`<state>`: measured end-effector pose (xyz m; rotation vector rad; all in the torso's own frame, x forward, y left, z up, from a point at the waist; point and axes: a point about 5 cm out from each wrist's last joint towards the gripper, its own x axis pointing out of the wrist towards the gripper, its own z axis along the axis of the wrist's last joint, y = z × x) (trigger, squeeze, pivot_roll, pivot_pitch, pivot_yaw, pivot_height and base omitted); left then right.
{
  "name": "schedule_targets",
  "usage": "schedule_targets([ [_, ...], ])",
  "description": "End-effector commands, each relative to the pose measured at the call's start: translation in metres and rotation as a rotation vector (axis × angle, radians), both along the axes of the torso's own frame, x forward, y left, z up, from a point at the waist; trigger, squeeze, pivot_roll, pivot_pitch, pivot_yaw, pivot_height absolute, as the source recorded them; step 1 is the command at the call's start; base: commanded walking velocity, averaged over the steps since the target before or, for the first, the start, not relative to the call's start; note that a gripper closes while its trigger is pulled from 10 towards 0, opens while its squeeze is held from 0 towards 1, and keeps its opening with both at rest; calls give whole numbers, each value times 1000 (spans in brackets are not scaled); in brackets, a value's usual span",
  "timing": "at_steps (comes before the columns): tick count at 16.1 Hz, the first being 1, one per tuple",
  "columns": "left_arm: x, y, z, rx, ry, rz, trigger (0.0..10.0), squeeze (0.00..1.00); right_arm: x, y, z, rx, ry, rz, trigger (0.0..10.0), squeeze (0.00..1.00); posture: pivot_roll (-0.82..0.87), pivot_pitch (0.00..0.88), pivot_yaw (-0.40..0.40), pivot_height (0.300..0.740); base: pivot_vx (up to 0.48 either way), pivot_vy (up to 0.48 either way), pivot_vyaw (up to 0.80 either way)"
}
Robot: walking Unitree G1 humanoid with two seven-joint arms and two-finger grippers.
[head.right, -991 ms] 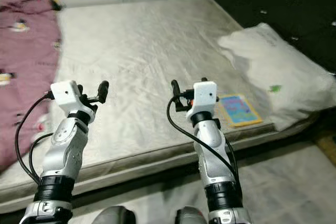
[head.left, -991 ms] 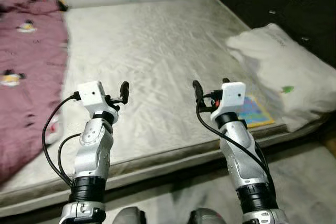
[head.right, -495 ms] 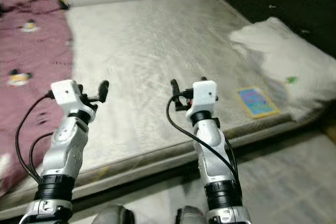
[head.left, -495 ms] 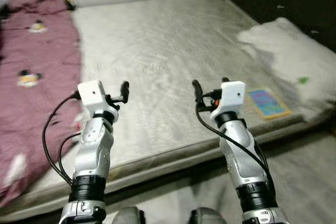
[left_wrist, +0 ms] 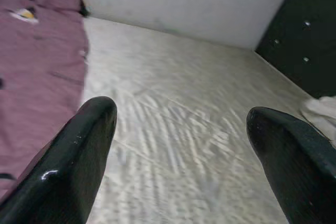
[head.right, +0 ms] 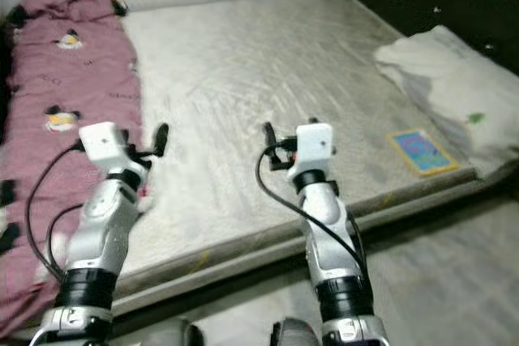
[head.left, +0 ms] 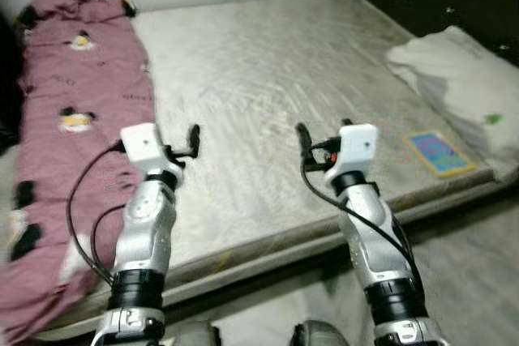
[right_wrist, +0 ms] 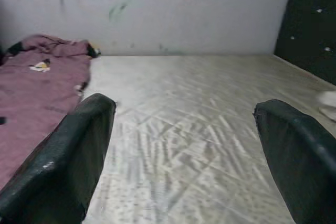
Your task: Clean up the room
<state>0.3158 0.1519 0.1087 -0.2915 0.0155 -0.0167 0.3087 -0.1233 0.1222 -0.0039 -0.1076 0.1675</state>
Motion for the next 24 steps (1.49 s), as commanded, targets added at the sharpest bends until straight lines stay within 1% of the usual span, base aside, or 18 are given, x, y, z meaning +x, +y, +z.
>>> schedule_targets([
  [1, 0, -9, -1, -9, 7, -18, 10000, 0, 0, -9, -2, -20, 6, -23, 10000, 0, -10, 27, 4, 740, 0, 480, 0],
  [9, 1, -9, -1, -6, 11, -16, 10000, 0, 0, -9, -2, -22, 4, -20, 10000, 0, -11, 31, 5, 740, 0, 480, 0],
  [13, 2, -8, -1, 2, 11, -15, 10000, 0, 0, -6, -1, -31, -7, -8, 10000, 0, -11, 31, 7, 740, 0, 480, 0],
  [16, 2, -9, -1, 7, 7, -14, 10000, 0, 1, -5, -1, -33, -9, -5, 10000, 0, -11, 32, 8, 740, 0, 451, 481],
  [19, 3, -10, 0, 10, 0, -17, 10000, 0, 1, -5, 0, -33, -8, -4, 10000, 0, -11, 33, 7, 740, 0, 0, 0],
  [24, 4, -10, 1, 11, -5, -22, 10000, 0, 2, -4, 0, -33, -8, -2, 10000, 0, -14, 35, 9, 740, 0, 0, 800],
])
